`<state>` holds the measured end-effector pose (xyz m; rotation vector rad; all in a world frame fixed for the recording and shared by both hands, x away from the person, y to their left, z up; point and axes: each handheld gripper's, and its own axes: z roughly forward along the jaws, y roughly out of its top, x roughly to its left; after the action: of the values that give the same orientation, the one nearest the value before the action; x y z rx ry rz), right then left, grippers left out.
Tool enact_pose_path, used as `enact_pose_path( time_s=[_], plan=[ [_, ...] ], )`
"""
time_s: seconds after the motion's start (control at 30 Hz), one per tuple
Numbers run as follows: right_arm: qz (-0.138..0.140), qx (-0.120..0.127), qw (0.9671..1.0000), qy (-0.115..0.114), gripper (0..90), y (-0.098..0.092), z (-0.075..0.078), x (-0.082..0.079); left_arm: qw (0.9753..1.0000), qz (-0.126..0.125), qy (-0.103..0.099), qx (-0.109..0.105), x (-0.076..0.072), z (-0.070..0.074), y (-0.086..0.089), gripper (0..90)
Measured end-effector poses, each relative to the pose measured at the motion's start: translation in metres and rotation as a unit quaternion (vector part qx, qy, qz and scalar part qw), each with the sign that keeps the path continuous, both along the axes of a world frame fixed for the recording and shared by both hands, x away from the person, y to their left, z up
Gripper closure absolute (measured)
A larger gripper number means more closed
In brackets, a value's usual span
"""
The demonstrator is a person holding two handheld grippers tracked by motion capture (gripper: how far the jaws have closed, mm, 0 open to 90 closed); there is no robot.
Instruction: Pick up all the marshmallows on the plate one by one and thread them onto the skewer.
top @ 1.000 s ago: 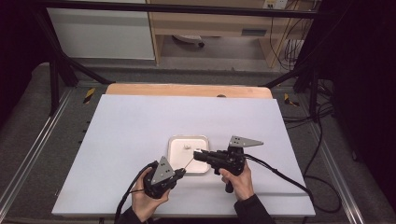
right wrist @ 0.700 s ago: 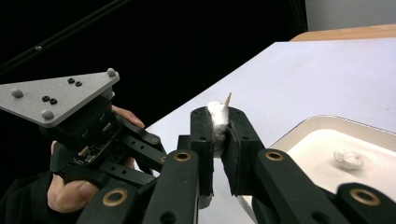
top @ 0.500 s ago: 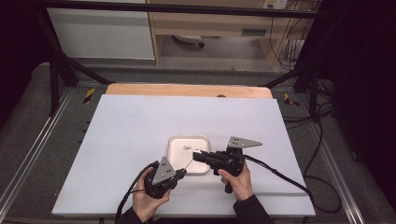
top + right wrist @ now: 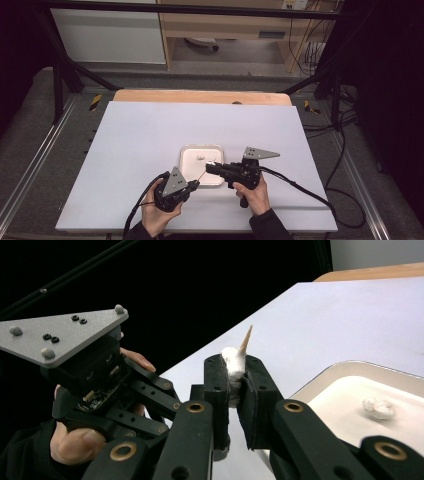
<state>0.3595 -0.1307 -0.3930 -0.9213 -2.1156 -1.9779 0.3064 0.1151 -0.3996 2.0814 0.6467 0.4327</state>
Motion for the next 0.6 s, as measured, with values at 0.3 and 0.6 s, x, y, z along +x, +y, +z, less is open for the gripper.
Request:
enact_pose_path(
  time_s=[0.3, 0.6],
  plan=[
    [0.003, -0.001, 1.0000, 0.002, 83.2, 0.0013, -0.0021, -0.0011, 1.0000, 0.001, 0.001, -0.001, 0.0005, 0.0004, -0.0003, 89.1],
    [0.006, 0.000, 1.0000, 0.002, 83.3, 0.0019, -0.0027, -0.0016, 1.0000, 0.002, -0.003, -0.004, 0.0000, 0.0026, 0.0000, 89.0]
  ],
)
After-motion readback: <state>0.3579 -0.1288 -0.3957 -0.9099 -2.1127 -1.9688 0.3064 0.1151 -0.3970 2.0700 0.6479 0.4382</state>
